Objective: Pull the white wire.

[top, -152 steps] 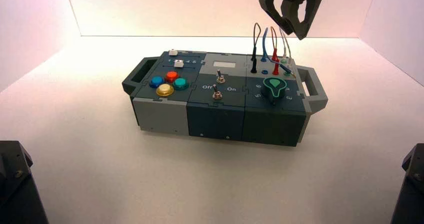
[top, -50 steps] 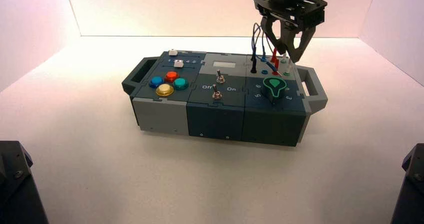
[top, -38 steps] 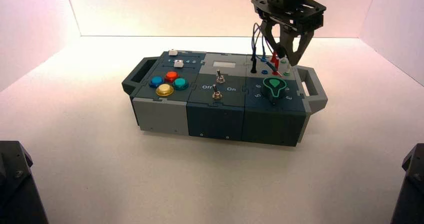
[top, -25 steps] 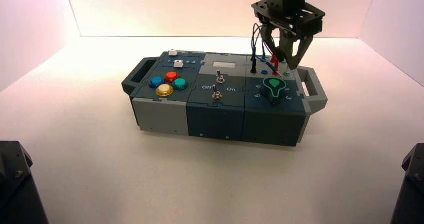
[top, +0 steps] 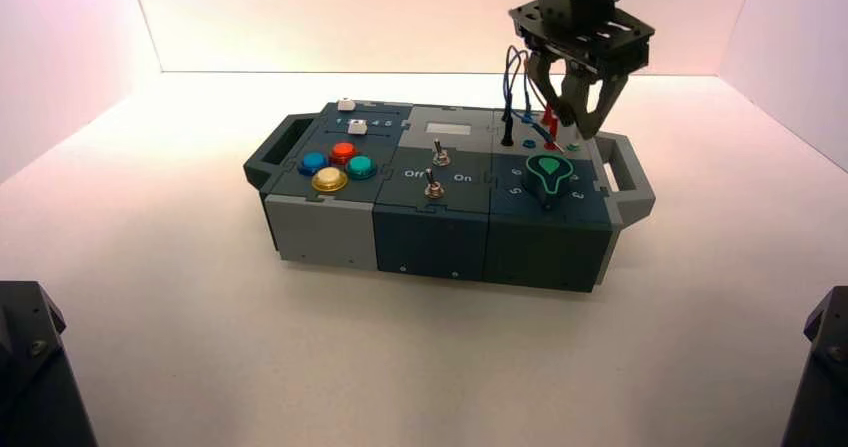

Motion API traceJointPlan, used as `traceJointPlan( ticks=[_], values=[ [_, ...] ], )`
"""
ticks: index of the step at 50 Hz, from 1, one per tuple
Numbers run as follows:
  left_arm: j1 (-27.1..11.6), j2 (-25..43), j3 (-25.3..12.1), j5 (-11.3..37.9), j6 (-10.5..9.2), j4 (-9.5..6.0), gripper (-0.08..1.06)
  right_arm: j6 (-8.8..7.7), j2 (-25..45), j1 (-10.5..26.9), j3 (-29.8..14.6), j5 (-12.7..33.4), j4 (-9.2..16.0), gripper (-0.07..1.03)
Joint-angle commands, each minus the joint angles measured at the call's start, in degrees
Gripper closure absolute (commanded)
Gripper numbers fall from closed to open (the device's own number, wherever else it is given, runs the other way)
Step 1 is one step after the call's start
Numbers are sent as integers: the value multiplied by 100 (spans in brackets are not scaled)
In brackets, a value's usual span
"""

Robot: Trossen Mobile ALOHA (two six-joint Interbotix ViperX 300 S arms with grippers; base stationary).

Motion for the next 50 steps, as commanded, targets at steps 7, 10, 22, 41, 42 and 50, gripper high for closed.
traceJointPlan(
  ticks=[7,10,22,41,42,50],
  values=[
    [-35,-35,-176,18,44,-9,59,35,62,-35,-105,-35,0,99],
    [-26,0,-176,9,53,-18,101,35,44,-35,-105,-35,0,99],
    [-26,26,-176,-9,53,-18,100,35,18,-35,-105,-35,-9,99],
    [-35,-404,-299,0,167,-18,101,35,9,-35,-97,-35,0,99],
    [-26,-422,-308,0,158,-18,101,35,18,-35,-105,-35,0,99],
    [-26,-536,-316,0,158,-18,101,35,18,-35,-105,-35,0,99]
  ],
)
